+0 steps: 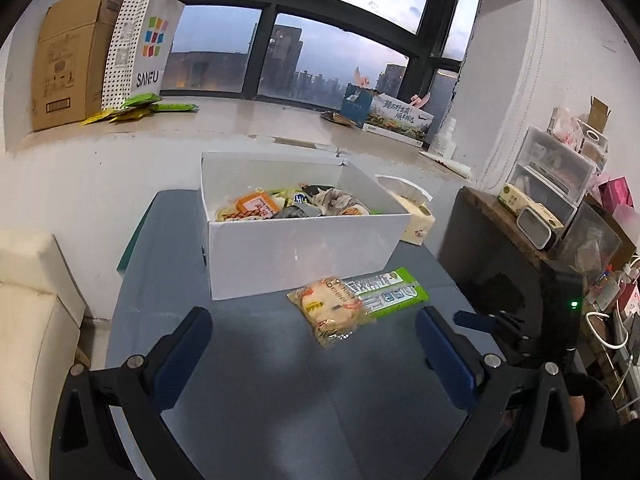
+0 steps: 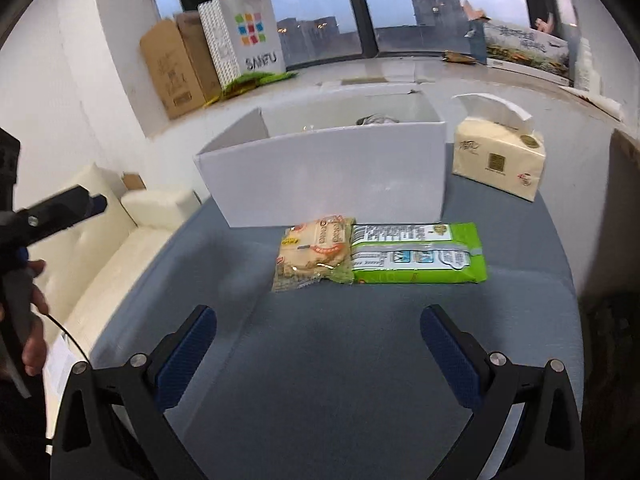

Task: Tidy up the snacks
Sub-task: 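Grasp the round bread packet with the right gripper, then grasp the long green-and-white packet with the left gripper while the right holds the round bread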

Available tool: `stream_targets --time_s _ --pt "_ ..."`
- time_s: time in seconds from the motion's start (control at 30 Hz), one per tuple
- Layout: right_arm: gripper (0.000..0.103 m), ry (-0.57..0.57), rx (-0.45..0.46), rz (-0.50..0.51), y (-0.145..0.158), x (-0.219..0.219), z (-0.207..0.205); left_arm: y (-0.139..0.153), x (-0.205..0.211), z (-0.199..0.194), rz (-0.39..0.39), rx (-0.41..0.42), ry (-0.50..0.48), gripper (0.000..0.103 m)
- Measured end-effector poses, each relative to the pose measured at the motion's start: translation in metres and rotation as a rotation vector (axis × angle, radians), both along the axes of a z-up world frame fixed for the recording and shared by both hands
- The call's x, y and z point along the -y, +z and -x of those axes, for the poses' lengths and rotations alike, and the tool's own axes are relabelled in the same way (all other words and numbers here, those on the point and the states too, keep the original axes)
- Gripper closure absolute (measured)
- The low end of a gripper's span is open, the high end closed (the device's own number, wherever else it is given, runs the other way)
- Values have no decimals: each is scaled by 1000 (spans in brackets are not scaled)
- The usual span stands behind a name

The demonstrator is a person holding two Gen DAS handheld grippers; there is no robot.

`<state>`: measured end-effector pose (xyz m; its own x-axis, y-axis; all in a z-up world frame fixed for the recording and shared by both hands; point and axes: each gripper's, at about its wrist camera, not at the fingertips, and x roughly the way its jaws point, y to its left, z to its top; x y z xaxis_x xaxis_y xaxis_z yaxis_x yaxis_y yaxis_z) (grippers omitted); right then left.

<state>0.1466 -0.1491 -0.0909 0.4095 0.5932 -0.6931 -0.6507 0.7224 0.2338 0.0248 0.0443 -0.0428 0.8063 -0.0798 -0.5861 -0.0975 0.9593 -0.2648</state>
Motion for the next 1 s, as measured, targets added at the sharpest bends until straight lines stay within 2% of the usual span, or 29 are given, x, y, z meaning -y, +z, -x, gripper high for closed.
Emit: stream_targets --time_s 0.27,0.4,0.5,0.63,0.7,0.73,0.9,1.0 --pt "0 102 17 106 -20 -71 -33 -4 1 0 -6 -9 -5 0" --pt "0 107 35 174 -34 -105 -53 -7 -3 2 1 -18 1 0" --pt "0 105 5 239 -52 -123 -68 -9 -5 4 -2 -22 3 0" --pt "0 106 -11 277 -64 -129 -73 -12 -10 6 -2 -32 14 0" --pt "13 110 -14 269 -66 -129 -73 -15 -11 6 1 -38 16 0" --pt "27 108 -24 277 -67 -129 -74 -16 -11 6 -1 -42 18 0" --pt "27 144 -16 251 -62 -120 -63 -17 -10 4 -13 -47 7 0" --pt "27 136 -12 169 -41 -96 -53 -18 -7 0 -17 -52 -16 0"
